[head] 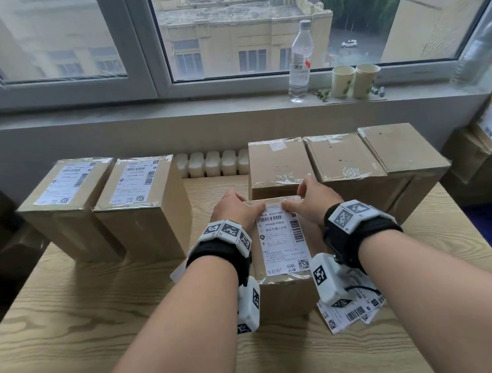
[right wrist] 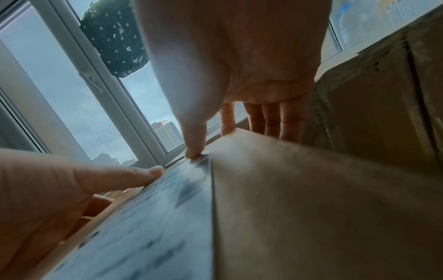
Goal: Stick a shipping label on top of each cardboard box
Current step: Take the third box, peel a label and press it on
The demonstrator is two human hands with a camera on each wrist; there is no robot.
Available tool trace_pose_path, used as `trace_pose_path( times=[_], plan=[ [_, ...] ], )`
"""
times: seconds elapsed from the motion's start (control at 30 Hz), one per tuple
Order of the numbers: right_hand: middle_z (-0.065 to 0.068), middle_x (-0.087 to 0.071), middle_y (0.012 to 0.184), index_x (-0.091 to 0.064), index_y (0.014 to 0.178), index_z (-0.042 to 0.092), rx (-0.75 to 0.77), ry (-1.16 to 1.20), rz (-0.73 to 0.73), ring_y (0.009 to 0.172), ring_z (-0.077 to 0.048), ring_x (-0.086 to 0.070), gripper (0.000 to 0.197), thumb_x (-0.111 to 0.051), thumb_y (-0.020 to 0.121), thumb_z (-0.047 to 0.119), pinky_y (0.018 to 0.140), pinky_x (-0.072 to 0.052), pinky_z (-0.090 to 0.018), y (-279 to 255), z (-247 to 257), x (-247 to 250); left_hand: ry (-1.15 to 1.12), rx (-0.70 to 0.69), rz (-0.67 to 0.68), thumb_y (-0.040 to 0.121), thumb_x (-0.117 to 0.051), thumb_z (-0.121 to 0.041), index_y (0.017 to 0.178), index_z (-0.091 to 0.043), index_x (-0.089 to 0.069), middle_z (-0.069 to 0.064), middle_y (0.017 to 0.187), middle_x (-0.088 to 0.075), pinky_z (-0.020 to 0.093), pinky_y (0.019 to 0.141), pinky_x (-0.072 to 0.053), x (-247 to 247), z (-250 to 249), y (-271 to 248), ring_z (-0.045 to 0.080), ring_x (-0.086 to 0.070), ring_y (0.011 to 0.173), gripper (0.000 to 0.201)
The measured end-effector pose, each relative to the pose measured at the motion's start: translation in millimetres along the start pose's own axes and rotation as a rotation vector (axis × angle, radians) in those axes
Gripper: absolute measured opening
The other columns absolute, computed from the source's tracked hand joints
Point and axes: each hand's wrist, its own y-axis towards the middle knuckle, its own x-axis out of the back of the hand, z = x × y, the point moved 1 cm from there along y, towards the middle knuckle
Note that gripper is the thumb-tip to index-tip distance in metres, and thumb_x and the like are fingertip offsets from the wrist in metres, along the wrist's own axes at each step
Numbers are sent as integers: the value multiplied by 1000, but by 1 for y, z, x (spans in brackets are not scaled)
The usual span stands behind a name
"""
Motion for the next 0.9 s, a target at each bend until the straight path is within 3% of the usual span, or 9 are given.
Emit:
trace_pose_path(
  times=[0.13,0.27,0.4,0.5,0.6,0.67,0.73,0.8,0.9],
  plan=[
    [-1,-58,100,-45,112,18,-17,1,-1,89,-20,-58,43,-65,86,45,73,-44,-34,-1,2,0,-2,1,11,75,-74,-52,116,-19,-48,-1,104,-56,31,74,-45,-2,0,-3,18,-53,90,59],
    [-3,-63,107,-51,112,18,-23,3,-35,93,-21,-59,33,-62,89,39,80,-47,-33,-2,-1,2,0,5,0,85,-67,-43,123,-16,-52,4,120,-60,36,89,-50,1,0,-1,23,-59,106,48],
    [-4,-62,119,-53,118,17,-51,38,-47,107,-23,-59,33,-61,91,34,85,-44,-31,-7,-5,4,-109,49,4,87,-67,-35,125,-15,-53,6,124,-60,39,95,-51,4,6,-2,24,-59,111,46],
    [-5,-64,114,-54,117,14,-89,51,-35,103,-24,-61,36,-59,91,39,82,-48,-32,-15,-9,3,-222,89,45,83,-72,-33,128,-14,-50,7,121,-61,41,90,-55,7,9,-8,23,-63,105,53],
    [-4,-65,102,-56,109,13,-105,43,-15,93,-25,-65,35,-59,90,43,82,-56,-40,-28,-15,2,-267,103,101,81,-75,-31,128,-13,-47,7,116,-62,42,84,-58,7,14,-18,22,-66,97,58],
    [-5,-67,101,-59,106,13,-101,49,-6,90,-25,-67,33,-59,91,42,82,-58,-43,-36,-18,1,-271,109,135,82,-75,-28,120,-12,-51,8,114,-63,43,86,-57,8,16,-26,24,-66,99,48],
    [-6,-68,101,-61,102,12,-109,56,8,89,-26,-68,32,-58,91,42,81,-58,-44,-45,-20,0,-252,102,159,84,-74,-26,91,-16,-54,5,101,-65,44,88,-56,10,18,-36,24,-65,100,23],
    [-7,-69,99,-63,98,11,-130,65,28,87,-26,-68,34,-58,90,44,80,-59,-44,-53,-23,-2,-213,105,179,85,-73,-28,74,-20,-48,2,88,-62,43,89,-56,11,20,-46,23,-64,96,28],
    [-8,-70,96,-66,97,9,-163,46,81,84,-26,-69,43,-56,90,50,80,-59,-42,-65,-26,-6,-176,130,233,82,-75,-34,85,-13,-60,5,94,-67,41,83,-59,9,29,-57,22,-65,91,26]
  ],
)
